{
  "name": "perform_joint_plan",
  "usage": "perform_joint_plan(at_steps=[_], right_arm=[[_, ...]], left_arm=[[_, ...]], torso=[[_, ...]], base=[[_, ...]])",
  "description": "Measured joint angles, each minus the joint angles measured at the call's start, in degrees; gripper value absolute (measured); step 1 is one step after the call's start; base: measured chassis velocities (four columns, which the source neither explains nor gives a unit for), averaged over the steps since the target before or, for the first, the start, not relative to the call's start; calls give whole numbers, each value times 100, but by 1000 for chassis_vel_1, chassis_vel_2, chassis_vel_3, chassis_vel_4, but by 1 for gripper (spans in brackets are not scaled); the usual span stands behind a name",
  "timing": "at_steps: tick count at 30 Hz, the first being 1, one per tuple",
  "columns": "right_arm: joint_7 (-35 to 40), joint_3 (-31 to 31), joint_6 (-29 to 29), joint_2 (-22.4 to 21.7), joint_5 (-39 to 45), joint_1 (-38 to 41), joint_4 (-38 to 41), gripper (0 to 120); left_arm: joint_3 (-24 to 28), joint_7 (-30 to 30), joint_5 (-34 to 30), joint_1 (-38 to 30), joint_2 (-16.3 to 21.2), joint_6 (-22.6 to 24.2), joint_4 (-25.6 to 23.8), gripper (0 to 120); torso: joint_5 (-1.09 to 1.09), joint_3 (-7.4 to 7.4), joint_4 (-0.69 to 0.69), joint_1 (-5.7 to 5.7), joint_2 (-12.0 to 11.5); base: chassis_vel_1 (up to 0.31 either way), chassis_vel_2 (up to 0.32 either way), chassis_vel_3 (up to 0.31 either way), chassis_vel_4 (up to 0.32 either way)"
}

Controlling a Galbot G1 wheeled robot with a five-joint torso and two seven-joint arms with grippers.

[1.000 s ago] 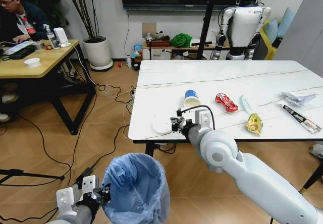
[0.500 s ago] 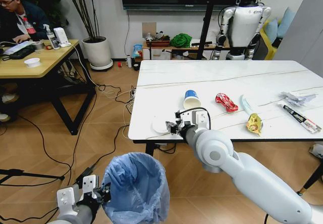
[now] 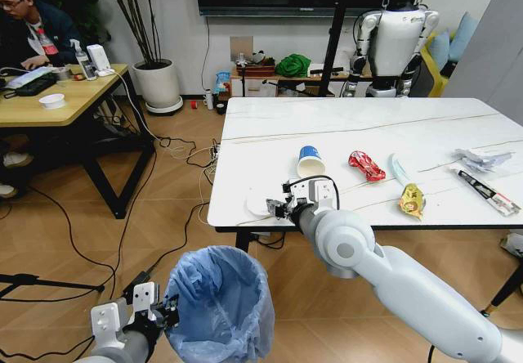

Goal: Pick up the trash bin and place the trash from the table into it.

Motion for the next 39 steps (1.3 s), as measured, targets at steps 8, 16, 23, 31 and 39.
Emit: perform_joint_plan(at_steps=[8,16,23,31,39], right_arm=[[-18,-8,5,-1,-45,6,-42,3],[-64,14,16,-4,-191,-24,-30,0],[-485,207,76,-26,-544,-122,350,0],[-906,304,77,-21,-596,-323,932,0],[-2458,-53,388,-92,-1305,-1168,1418,0]], left_arm=[[-14,5,30,-25,5,0,0,0],[-14,12,47,-41,4,0,0,0],[-52,-48,15,-102,-12,0,0,0],[-80,-223,-90,-225,-33,-1,0,0],[338,-462,-11,-276,-83,-1,0,0]], torso=[[0,0,0,0,0],[0,0,0,0,0],[0,0,0,0,0],[-1,0,0,0,0],[0,0,-2,0,0]], base=[[0,0,0,0],[0,0,0,0],[0,0,0,0],[0,0,0,0],[0,0,0,0]])
